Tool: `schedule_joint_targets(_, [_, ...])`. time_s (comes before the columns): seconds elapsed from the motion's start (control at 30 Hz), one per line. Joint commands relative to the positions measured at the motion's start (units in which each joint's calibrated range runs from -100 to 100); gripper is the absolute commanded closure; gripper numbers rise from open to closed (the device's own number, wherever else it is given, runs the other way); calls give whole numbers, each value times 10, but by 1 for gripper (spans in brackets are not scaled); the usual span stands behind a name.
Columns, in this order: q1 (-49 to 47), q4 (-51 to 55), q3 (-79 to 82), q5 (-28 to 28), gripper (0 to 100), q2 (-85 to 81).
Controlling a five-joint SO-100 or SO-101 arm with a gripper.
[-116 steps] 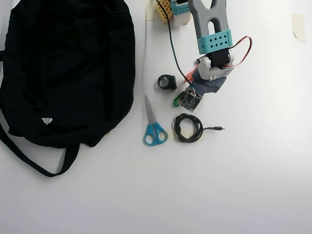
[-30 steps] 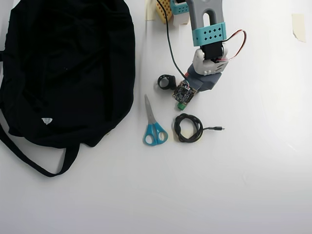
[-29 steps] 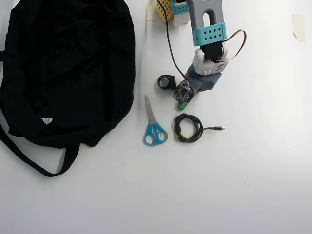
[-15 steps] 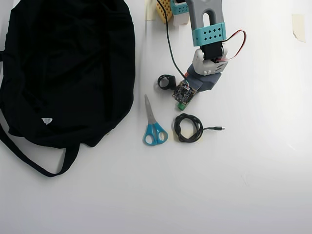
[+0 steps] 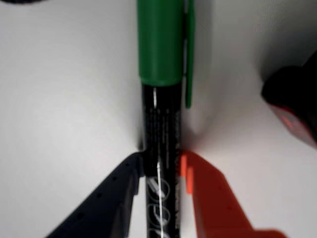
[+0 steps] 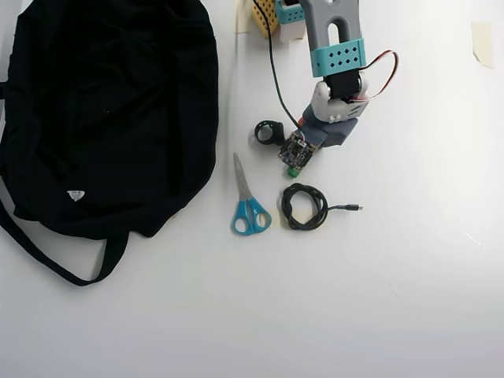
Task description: Put the green marker into the black bag
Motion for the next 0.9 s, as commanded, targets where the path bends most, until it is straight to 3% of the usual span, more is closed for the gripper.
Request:
schedule_joint_targets(0.0, [-7, 53, -27, 5, 98, 6])
schedule_joint_targets(0.43, [-25, 177, -155, 11, 98, -15])
schedule_joint_targets(0.87, [-26, 193, -146, 41, 98, -186])
